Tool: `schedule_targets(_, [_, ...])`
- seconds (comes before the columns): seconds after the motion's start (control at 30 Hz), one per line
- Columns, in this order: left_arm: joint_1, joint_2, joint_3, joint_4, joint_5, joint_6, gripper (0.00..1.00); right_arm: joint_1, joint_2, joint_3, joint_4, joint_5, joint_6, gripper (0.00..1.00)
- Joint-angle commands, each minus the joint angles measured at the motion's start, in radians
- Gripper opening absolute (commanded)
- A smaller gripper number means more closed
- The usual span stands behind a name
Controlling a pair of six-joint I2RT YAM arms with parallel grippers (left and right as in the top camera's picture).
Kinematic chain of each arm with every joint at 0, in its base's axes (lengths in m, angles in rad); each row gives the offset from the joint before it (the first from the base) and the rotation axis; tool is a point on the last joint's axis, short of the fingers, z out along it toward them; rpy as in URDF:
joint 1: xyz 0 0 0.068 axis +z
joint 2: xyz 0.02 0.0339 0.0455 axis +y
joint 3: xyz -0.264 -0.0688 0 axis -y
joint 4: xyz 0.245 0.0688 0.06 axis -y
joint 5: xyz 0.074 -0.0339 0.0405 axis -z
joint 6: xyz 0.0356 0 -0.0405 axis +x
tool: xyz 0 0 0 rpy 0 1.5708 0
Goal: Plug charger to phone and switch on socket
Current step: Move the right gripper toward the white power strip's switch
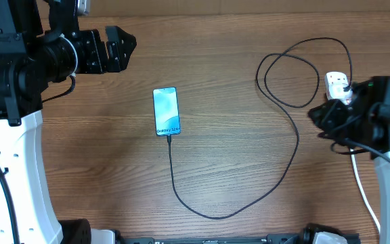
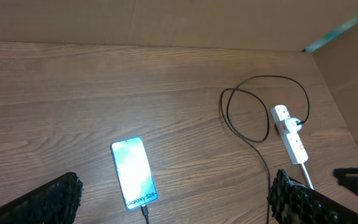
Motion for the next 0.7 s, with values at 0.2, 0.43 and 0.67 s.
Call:
schedule_targets(0.2, [-0.007, -0.010, 0.017, 0.001, 0.002, 0.000, 1.00, -0.185, 0.150, 0.186, -0.065, -0.018, -0.048, 0.32])
schedule_targets(0.43, [-0.007, -0.010, 0.017, 0.001, 0.002, 0.000, 1.00, -0.299, 0.308, 0.290, -0.055, -0.124, -0.069, 0.25])
schedule_targets(0.67, [-0.007, -0.010, 0.017, 0.001, 0.002, 0.000, 1.00, -0.427, 0.426, 0.302, 0.035, -0.256, -0.069, 0.04])
